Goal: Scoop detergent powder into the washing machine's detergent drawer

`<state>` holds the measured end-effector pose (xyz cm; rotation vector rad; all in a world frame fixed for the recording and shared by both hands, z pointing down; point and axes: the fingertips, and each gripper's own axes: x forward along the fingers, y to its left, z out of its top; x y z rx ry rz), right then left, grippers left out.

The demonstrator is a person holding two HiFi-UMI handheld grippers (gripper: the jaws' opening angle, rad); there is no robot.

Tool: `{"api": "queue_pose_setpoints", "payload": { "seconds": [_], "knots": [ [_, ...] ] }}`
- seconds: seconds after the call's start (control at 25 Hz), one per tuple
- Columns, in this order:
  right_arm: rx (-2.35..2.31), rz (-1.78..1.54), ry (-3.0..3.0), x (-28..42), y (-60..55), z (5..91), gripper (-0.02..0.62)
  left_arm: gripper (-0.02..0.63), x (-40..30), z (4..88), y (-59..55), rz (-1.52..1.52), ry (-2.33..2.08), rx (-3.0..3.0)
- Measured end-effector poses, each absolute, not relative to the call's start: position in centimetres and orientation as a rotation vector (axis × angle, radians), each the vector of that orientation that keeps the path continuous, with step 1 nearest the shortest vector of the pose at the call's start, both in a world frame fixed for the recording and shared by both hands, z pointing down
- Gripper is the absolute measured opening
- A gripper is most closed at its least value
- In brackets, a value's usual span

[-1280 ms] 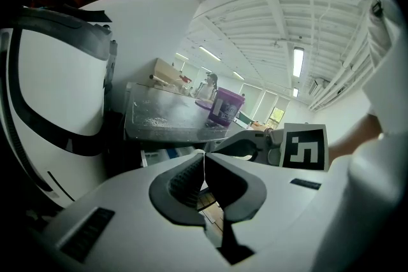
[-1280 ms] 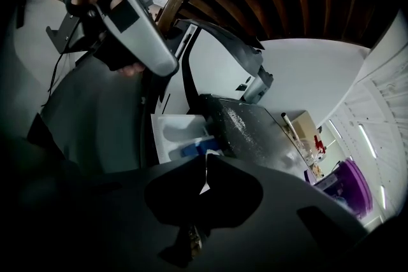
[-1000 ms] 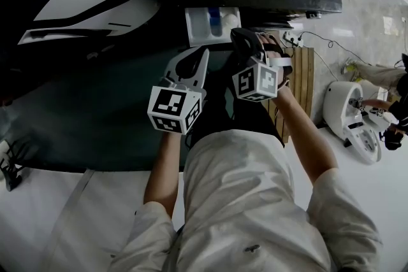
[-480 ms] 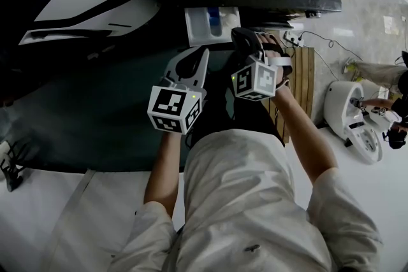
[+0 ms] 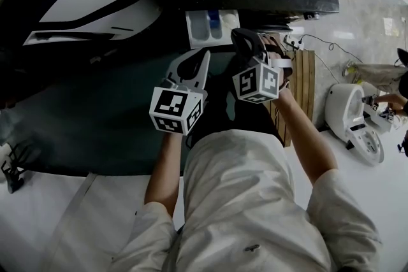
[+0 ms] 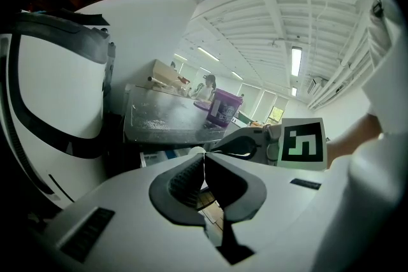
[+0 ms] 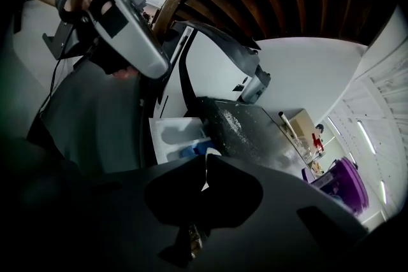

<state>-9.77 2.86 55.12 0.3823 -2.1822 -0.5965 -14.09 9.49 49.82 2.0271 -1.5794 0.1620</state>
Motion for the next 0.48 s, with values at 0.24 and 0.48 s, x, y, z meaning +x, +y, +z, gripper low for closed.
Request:
{"api": "queue_pose_setpoints", "payload": {
  "seconds": [0.24, 0.48],
  "knots": [
    [0.425, -0.515, -2.248, -9.4, 3.2, 53.4, 0.011, 0.02, -13.8, 49.1, 9.5, 0.164, -1.583, 2.046],
    [0.517, -0.342, -2.341, -8.8, 2.8, 51.4, 0.011, 0.02, -14.0, 48.1, 9.3, 0.157, -1.606, 2.054]
  ]
}}
